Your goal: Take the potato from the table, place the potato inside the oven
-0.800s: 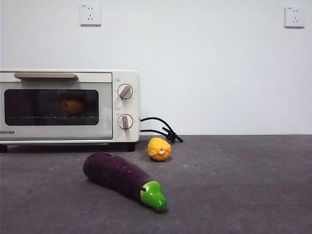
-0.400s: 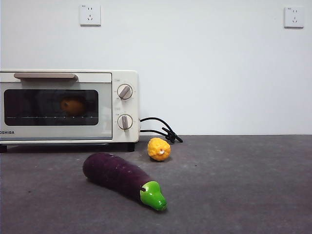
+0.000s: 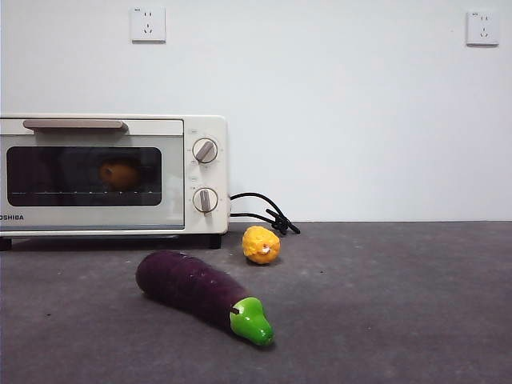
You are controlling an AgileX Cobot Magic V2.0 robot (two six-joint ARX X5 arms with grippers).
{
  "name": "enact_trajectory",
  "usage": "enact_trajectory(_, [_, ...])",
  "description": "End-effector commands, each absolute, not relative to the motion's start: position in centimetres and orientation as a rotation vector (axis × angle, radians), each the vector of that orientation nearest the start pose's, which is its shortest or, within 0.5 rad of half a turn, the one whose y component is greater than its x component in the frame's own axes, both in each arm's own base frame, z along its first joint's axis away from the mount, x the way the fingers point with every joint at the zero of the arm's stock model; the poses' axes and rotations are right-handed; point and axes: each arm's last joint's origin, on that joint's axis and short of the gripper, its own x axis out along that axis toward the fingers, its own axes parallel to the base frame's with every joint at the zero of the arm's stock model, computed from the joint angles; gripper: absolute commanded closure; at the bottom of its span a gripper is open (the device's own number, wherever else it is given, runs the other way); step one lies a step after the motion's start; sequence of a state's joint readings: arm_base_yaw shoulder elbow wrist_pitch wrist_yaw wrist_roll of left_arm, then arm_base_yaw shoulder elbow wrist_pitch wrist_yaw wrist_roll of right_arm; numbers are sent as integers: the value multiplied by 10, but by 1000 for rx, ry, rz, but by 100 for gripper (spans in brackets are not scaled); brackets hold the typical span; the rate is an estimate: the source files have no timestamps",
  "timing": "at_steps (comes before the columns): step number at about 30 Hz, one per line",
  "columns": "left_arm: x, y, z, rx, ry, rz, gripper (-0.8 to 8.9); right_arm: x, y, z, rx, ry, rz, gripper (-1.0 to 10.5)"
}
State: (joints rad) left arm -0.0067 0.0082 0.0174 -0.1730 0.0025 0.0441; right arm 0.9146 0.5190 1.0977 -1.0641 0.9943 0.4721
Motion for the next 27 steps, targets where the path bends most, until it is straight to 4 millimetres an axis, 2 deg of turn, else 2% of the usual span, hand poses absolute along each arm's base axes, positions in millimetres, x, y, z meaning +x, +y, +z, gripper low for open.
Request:
enact_trajectory(1, [97, 0, 149, 55, 169, -11, 817, 56, 26, 360, 117, 135, -46, 945])
enact_trajectory(7, [97, 0, 149, 55, 173, -11, 817, 97, 42, 293, 126, -91, 216, 945])
enact_trajectory(11, [97, 0, 149, 55, 173, -11, 817, 114, 34, 245, 107, -93, 305, 945])
enact_trajectory(13, [97, 0, 149, 55, 173, -12, 817, 117, 26, 226, 110, -60, 255, 945])
enact_trajectory(17, [97, 0, 149, 55, 174, -11, 817, 118, 9, 208, 101, -19, 110, 945])
enact_trajectory(22, [97, 0, 149, 55, 173, -11, 817, 112, -5, 203, 76, 5, -23, 945])
enact_trajectory(27, [97, 0, 149, 55, 173, -11, 817, 108, -8, 196, -6, 60, -59, 945])
